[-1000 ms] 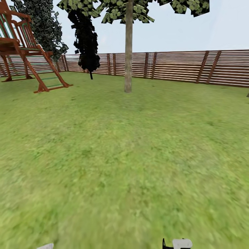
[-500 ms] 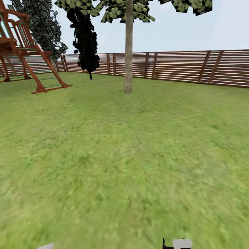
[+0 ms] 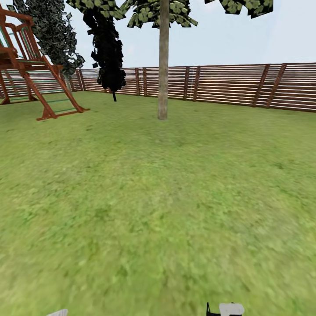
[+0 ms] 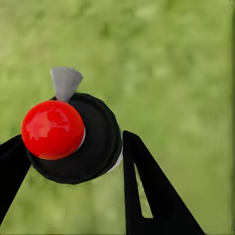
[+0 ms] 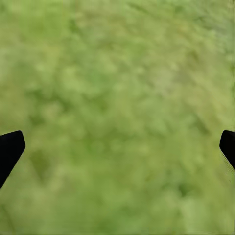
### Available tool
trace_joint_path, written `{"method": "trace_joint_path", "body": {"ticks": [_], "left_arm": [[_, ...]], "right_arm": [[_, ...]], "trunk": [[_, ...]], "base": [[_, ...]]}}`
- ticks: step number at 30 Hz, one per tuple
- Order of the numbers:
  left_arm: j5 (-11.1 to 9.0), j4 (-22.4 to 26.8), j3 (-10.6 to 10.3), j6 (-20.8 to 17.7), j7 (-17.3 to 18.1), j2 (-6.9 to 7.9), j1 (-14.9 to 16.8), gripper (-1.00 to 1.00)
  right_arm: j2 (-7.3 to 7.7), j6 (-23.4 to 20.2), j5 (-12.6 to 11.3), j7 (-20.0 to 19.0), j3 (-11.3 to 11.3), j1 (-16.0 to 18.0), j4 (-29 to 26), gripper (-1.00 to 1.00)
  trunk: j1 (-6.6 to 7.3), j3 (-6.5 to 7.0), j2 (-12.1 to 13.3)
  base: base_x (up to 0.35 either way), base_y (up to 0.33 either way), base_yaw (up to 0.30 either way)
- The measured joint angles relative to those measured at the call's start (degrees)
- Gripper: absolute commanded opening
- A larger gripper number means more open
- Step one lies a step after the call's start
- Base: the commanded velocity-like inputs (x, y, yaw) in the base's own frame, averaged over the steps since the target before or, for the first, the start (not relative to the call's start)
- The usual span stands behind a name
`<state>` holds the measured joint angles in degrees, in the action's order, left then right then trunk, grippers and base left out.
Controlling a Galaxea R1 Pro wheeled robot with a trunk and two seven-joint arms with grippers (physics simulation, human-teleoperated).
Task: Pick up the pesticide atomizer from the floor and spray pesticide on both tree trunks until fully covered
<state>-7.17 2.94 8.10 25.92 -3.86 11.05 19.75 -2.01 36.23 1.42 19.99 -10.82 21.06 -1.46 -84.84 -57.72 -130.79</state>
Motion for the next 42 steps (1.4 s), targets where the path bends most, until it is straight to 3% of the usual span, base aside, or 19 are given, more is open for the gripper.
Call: {"method": "trace_joint_path", "body": {"ticks": [42], "left_arm": [[0.0, 0.0, 0.1, 0.0, 0.0, 0.03, 0.0, -1.00]], "right_arm": [[0.00, 0.0, 0.0, 0.0, 0.0, 0.0, 0.0, 1.00]], "trunk": [[0.00, 0.00, 0.0]], "base": [[0.339, 0.000, 0.000]]}}
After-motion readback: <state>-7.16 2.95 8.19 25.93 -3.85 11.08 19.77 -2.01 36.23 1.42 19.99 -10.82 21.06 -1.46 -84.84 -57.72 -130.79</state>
